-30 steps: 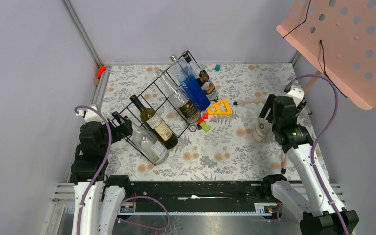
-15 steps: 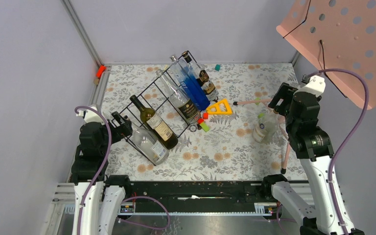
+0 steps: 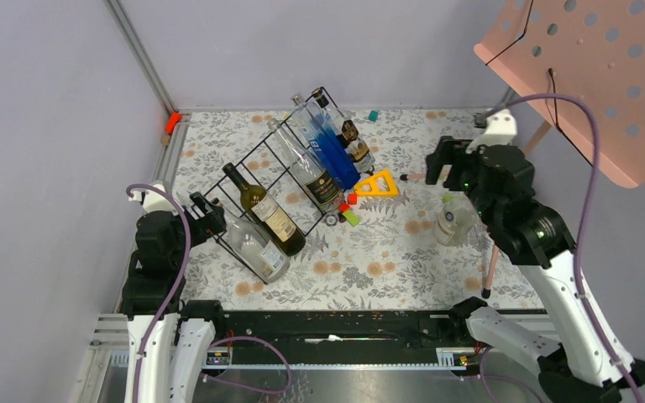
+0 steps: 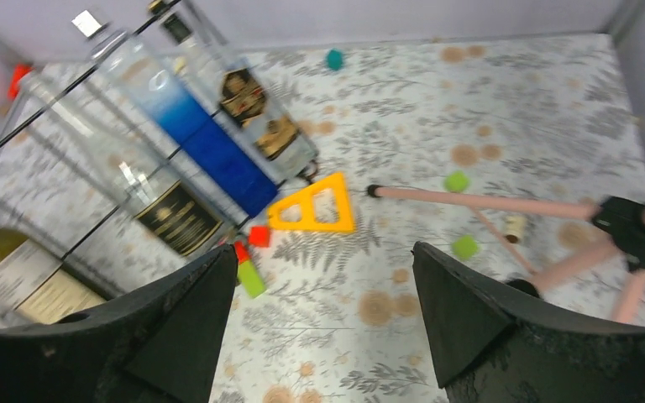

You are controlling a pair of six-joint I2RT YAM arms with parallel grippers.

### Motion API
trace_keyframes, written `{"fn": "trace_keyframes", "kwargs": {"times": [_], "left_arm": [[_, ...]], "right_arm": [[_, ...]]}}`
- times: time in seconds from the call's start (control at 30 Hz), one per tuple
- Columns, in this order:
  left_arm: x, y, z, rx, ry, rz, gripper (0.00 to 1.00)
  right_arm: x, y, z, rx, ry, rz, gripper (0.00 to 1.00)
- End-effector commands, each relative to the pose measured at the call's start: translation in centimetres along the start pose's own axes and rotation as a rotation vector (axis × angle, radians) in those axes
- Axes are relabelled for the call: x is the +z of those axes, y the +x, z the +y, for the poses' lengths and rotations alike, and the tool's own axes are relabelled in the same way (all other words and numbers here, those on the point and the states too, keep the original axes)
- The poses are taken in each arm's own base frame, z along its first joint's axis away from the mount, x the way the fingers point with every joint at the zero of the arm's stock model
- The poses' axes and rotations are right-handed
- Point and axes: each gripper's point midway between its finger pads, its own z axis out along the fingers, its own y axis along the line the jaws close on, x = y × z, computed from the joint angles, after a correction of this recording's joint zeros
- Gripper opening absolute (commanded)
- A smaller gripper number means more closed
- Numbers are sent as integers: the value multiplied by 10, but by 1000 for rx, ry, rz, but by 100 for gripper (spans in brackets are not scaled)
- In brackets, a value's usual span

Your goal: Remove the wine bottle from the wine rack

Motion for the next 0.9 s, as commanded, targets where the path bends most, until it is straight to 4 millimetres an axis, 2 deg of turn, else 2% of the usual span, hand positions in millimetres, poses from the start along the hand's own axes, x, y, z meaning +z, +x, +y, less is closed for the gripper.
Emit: {"fn": "trace_keyframes", "kwargs": {"times": [0.0, 0.13, 0.3, 0.47, 0.63, 0.87], "left_arm": [[-3, -18, -3, -13, 8, -80, 99], [-9, -22, -2, -15, 6, -112, 99], [-21, -32, 5, -34, -27, -174, 99], [-26, -36, 10, -47, -56, -196, 99], [-28, -37, 13, -54, -71, -210, 99], [-33, -39, 14, -58, -74, -225, 99]], "right_arm": [[6, -8, 49, -56, -107, -4, 83], [16, 2, 107, -107, -242, 35, 83], [19, 30, 194, -210, -464, 122, 82], [4, 56, 273, -262, -688, 181, 81], [-9, 77, 332, -290, -833, 229, 79], [-20, 103, 390, -317, -956, 279, 78]]}}
